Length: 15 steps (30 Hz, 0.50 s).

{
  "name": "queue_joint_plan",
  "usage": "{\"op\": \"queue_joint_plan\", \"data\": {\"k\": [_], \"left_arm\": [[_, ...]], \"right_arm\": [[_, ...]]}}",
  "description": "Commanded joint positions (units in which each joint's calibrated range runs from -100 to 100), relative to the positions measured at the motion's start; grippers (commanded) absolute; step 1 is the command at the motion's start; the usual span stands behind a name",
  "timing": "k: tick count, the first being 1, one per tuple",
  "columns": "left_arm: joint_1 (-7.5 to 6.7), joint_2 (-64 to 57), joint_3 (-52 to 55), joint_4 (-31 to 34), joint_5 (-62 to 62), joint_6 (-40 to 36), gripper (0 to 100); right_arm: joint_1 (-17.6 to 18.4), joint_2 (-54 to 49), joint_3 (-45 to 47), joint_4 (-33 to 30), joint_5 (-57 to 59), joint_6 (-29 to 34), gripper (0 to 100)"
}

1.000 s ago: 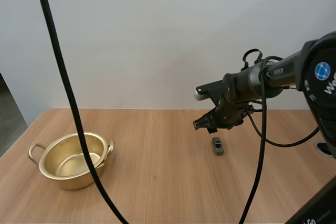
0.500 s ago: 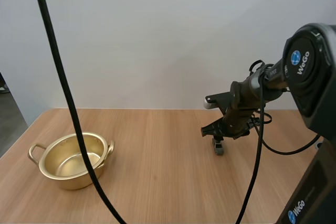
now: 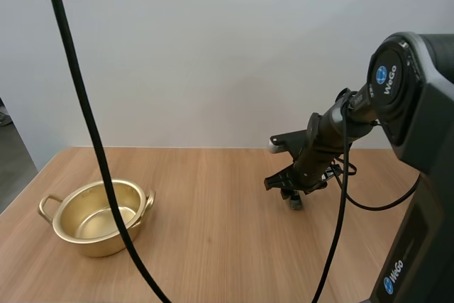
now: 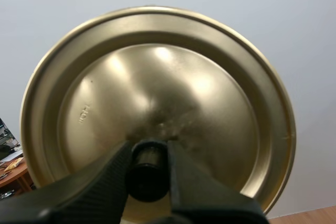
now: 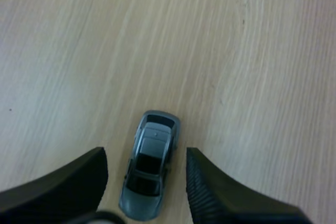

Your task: Open the pot, put the car inside, and close it

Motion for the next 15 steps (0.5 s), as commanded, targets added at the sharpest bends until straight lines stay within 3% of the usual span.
{"op": "queue_joint_plan", "data": {"k": [1, 5, 10, 15], "left_arm": [[0.02, 0.0, 0.0, 0.0, 0.6, 0.0, 0], [0.02, 0.0, 0.0, 0.3, 2.3, 0.1, 0], [0.02, -0.4, -0.2, 0.8, 2.5, 0.1, 0], [0.02, -0.9, -1.4, -0.1, 2.5, 0.1, 0]], "right_arm": [[0.0, 1.3, -1.2, 0.0, 0.8, 0.1, 52], [0.0, 4.0, -2.2, -0.2, -0.6, 0.1, 0], [0.0, 4.7, -3.0, 1.1, -3.6, -4.0, 0], [3.1, -1.2, -5.8, 15.6, 1.6, -15.7, 0]]}}
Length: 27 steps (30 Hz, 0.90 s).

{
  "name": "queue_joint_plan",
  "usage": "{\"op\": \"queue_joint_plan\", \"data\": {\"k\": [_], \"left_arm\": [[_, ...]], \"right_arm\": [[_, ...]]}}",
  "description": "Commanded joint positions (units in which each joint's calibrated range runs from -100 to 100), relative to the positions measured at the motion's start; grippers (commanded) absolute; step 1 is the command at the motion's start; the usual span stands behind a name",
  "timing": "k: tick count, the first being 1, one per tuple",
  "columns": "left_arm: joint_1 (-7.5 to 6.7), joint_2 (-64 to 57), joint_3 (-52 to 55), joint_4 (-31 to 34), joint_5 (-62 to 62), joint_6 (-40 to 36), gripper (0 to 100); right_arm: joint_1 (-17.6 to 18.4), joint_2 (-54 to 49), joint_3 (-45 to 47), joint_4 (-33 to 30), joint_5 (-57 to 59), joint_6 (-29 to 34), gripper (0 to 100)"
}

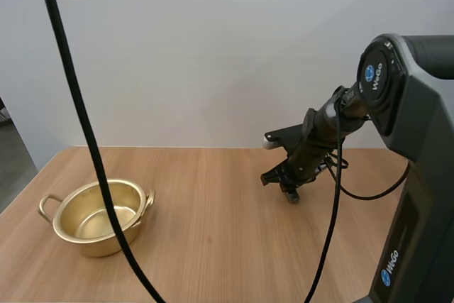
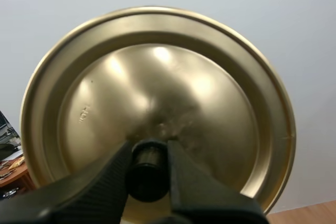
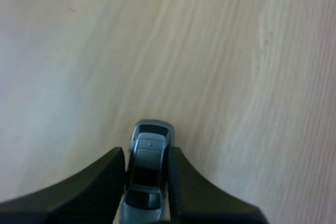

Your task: Open the pot, put the car inside, and close it

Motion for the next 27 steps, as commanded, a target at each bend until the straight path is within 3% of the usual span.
{"op": "queue_joint_plan", "data": {"k": [1, 4, 6, 13, 17, 27], "left_arm": [[0.02, -0.1, -0.4, -1.0, -0.1, 0.0, 0], [0.02, -0.3, -1.8, -2.8, -0.1, -0.1, 0], [0.02, -0.8, -2.4, -3.8, -0.5, -0.2, 0], [0.02, -3.0, -2.8, -4.5, -8.7, -0.4, 0], [1.04, -3.3, -2.9, -3.5, -6.3, -0.2, 0], [4.79, -3.5, -2.9, -6.1, -5.9, -0.2, 0]], "right_arm": [[2.7, -4.7, -1.3, 13.7, 3.4, -10.9, 0], [7.9, -9.4, -3.9, 25.6, 11.0, -19.9, 0], [12.7, -11.4, -6.2, 30.4, 14.7, -22.7, 0], [27.6, -9.2, -14.1, 30.2, 15.0, -22.8, 0], [31.2, -5.5, -15.6, 28.1, 12.4, -23.6, 0], [33.1, 1.8, -15.8, 30.8, 8.6, -32.9, 0]]}}
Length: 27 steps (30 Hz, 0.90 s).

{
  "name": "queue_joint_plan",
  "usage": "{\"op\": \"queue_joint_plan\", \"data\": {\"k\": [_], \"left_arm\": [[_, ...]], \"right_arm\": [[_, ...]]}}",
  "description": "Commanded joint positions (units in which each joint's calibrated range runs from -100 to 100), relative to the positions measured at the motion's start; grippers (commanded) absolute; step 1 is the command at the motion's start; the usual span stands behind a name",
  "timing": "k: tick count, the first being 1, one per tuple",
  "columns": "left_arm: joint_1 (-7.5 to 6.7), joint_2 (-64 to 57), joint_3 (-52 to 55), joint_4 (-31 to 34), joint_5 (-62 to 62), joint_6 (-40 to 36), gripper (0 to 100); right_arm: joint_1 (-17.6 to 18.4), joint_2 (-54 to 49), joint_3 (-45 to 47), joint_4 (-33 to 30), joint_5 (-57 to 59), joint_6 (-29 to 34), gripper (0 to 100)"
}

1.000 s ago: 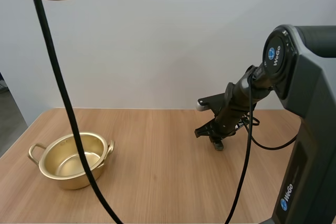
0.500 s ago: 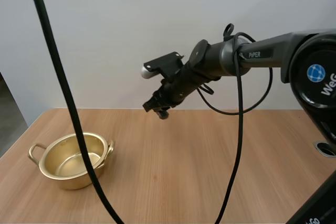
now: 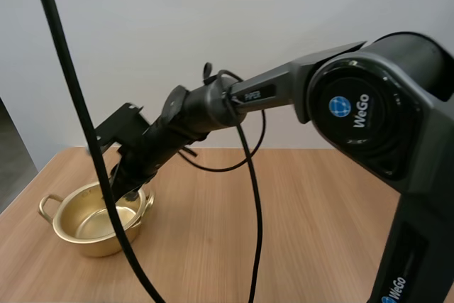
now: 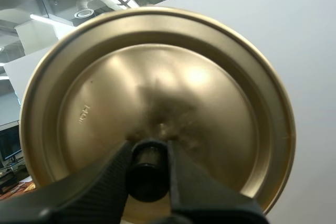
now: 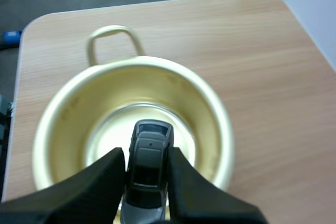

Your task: Open the pot, put the car inside, and close it

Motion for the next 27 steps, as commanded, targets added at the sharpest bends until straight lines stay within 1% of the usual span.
{"op": "queue_joint_plan", "data": {"k": [1, 3, 7, 8, 10, 12, 13, 14, 15, 16, 17, 19, 21, 22, 23, 25, 27], "left_arm": [[0.27, -0.1, 0.0, -0.5, 0.0, 0.1, 0], [0.27, -0.1, 0.0, -0.5, 0.0, 0.1, 0], [0.30, -0.1, 0.0, -0.5, 0.9, 0.2, 0], [0.30, -0.1, 0.0, -0.5, 1.3, 0.2, 0], [0.30, -0.1, 0.0, -0.5, 1.9, 0.2, 0], [0.30, -0.1, 0.0, -0.4, 2.2, 0.2, 0], [0.30, -0.1, 0.0, -0.2, 2.4, 0.2, 0], [0.30, -0.1, 0.0, 0.1, 2.6, 0.2, 0], [0.30, 0.1, 0.0, 0.5, 3.2, 0.2, 0], [0.30, 0.1, 0.2, 1.3, 3.2, 0.2, 0], [0.30, 0.1, 0.9, 2.0, 3.3, 0.2, 0], [0.30, 0.4, 3.1, 3.9, 3.3, 0.2, 0], [0.30, 0.6, 6.4, 6.4, 3.5, -0.7, 0], [0.30, 0.9, 8.8, 7.8, 3.9, -1.4, 0], [0.30, 1.1, 10.9, 9.1, 4.1, -1.8, 0], [0.30, 1.8, 16.6, 11.4, 4.2, -2.6, 0], [0.30, 2.8, 21.8, 13.2, 4.0, -4.0, 0]], "right_arm": [[2.8, 0.7, -0.1, 1.8, -0.1, -3.2, 0], [2.8, 0.9, -0.1, 3.3, -0.1, -5.5, 0], [2.8, 0.9, -0.1, 3.6, -4.0, -5.9, 0], [2.8, 0.9, -0.1, 3.5, -5.0, -6.0, 4], [2.8, 0.9, -0.1, 3.4, -6.8, -6.0, 36], [2.8, 0.9, -0.1, 3.3, -8.9, -5.3, 81], [2.8, 0.9, -0.1, 3.0, -9.7, -4.6, 94], [2.8, 0.9, -0.1, 2.2, -9.9, -3.7, 100], [2.8, 0.8, -0.1, 1.0, -9.9, -2.9, 97], [2.7, 0.4, -0.1, -0.5, -9.9, -1.5, 90], [2.5, 0.0, -0.1, -2.0, -9.9, 0.0, 80], [1.9, -1.5, -0.1, -5.9, -9.7, 3.6, 57], [0.7, -3.7, -0.1, -10.4, -8.7, 8.2, 21], [0.0, -4.7, -0.1, -12.5, -7.5, 10.7, 6], [-0.9, -6.0, -0.1, -14.7, -6.2, 13.0, 0], [-3.1, -8.3, -0.1, -18.4, -4.2, 16.5, 0], [-5.5, -10.8, -0.1, -23.4, -2.3, 20.7, 0]]}}
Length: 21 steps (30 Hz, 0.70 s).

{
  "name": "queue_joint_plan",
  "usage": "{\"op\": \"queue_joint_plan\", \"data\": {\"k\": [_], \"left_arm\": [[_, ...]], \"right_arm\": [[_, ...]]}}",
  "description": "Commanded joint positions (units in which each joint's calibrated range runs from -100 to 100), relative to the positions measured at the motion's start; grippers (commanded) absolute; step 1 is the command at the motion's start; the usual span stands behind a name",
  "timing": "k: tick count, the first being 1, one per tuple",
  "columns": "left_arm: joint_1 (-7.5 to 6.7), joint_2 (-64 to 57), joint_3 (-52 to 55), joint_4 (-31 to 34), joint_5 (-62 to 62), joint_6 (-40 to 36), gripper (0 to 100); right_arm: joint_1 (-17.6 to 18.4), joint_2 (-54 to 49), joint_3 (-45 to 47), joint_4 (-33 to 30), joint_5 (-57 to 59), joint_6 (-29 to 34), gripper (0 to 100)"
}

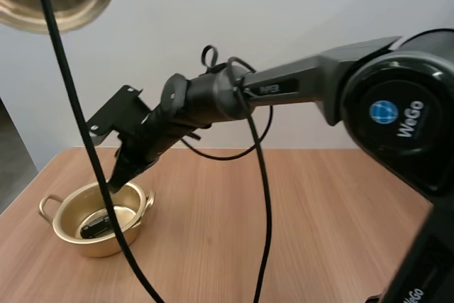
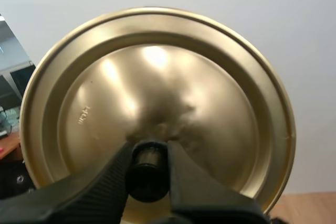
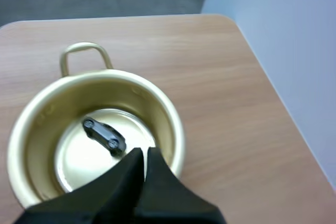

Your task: Open the pot, put the car inside, and close it

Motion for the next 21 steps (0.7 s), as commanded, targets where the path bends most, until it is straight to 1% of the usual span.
{"op": "queue_joint_plan", "data": {"k": [1, 3, 5, 7, 9, 14, 19, 21], "left_arm": [[0.02, 1.0, 9.6, 2.2, -0.3, -1.1, 0], [0.02, 2.5, 14.7, 2.5, 0.5, -1.3, 0], [0.02, 4.4, 18.9, 2.5, 1.0, -1.3, 0], [0.02, 7.0, 23.2, 2.5, 1.1, -1.1, 0], [0.02, 10.8, 26.9, 1.5, 1.1, 0.0, 0], [0.02, 20.2, 30.8, -0.4, -1.1, 1.0, 0], [0.08, 28.3, 30.8, -0.2, 0.6, 1.1, 0], [0.50, 31.3, 30.8, -0.2, 2.5, 1.1, 0]], "right_arm": [[-3.4, -3.2, -0.1, -10.5, 1.5, 10.6, 0], [-5.9, -5.5, -0.1, -15.5, 2.2, 14.3, 0], [-8.2, -7.5, -0.1, -19.3, 2.4, 16.7, 0], [-10.4, -9.6, -0.1, -21.1, 3.2, 17.8, 0], [-13.0, -12.5, -0.1, -21.5, 4.3, 18.1, 0], [-17.1, -17.7, -0.1, -21.5, 6.6, 18.2, 0], [-19.5, -22.4, -0.1, -21.9, 8.3, 18.0, 0], [-20.2, -23.8, -0.1, -22.3, 8.3, 18.0, 0]]}}
